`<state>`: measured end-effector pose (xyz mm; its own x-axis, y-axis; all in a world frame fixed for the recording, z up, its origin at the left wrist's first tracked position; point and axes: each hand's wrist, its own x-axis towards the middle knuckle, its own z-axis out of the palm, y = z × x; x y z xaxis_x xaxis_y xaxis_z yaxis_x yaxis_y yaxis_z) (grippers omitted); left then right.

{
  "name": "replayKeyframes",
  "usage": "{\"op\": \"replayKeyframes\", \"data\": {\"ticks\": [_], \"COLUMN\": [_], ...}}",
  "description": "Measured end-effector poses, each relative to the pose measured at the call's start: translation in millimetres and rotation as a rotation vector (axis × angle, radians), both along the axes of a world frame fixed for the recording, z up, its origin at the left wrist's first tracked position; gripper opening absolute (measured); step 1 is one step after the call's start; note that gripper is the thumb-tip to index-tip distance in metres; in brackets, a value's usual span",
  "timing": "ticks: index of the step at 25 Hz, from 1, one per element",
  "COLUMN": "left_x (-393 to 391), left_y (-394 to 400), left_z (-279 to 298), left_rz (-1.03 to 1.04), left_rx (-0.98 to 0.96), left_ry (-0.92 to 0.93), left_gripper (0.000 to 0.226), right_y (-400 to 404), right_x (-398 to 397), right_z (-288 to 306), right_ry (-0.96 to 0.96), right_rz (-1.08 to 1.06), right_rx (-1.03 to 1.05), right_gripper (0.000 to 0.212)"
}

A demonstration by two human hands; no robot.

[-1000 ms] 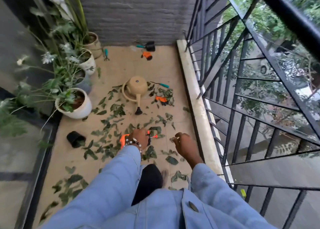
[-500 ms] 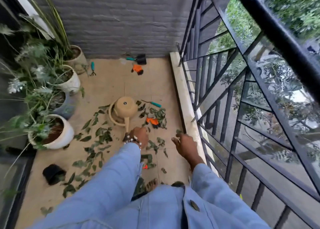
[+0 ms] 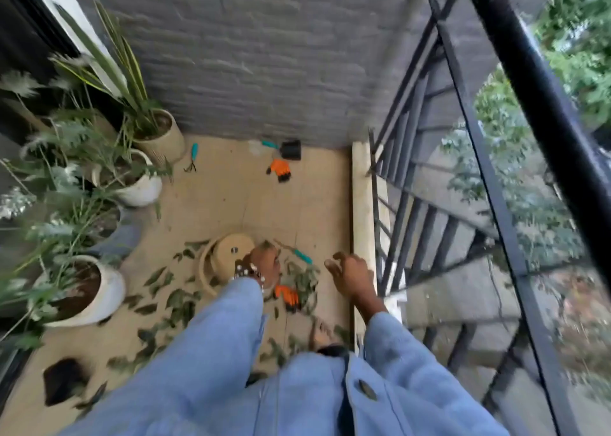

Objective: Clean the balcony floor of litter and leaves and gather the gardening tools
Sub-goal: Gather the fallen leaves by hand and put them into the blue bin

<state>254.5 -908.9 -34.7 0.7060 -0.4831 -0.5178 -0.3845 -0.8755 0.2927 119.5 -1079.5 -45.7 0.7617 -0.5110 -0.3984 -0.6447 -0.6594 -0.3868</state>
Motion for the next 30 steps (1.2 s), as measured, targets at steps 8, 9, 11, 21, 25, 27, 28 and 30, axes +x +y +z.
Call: {"op": "replayKeyframes", "data": {"ticks": [8,9,11,21,25,27,28,30], "left_x": [129,142,174,388,448,460,465,468], "left_y": [-118,-125,-138,-165,-147,-134,-125,-103], "left_z": [29,30,21,-12,4,8,9,12], "left_rz": [0.194,0.217,0.252,0.426,0.571,0.65,0.7,0.802], "left_rx": [-0.036,-0.035,-0.022,0.066,0.035,0.022,0.024,0.047], "left_ry": [-0.041,-0.041,-0.03,0.037,0.001,-0.032,-0.039,-0.047], "left_gripper": [0.036,0.036,0.035,0.035,0.037,0.038,0.038,0.039], "right_y": [-131,-138,-153,-201,-185,-169,-158,-134], "right_x": [174,192,232,499,593,627,644,675], "right_z": [31,31,25,8,18,18,19,18], "right_ry": [-0.083,-0.081,-0.059,0.074,0.018,0.029,0.045,0.066], "right_rz": [0.149,0.173,0.234,0.603,0.75,0.854,0.909,1.044], "right_rx": [-0.056,-0.065,-0.073,-0.096,-0.027,-0.054,-0.069,-0.049], "right_gripper": [0.047,0.047,0.046,0.04,0.06,0.057,0.049,0.037]}}
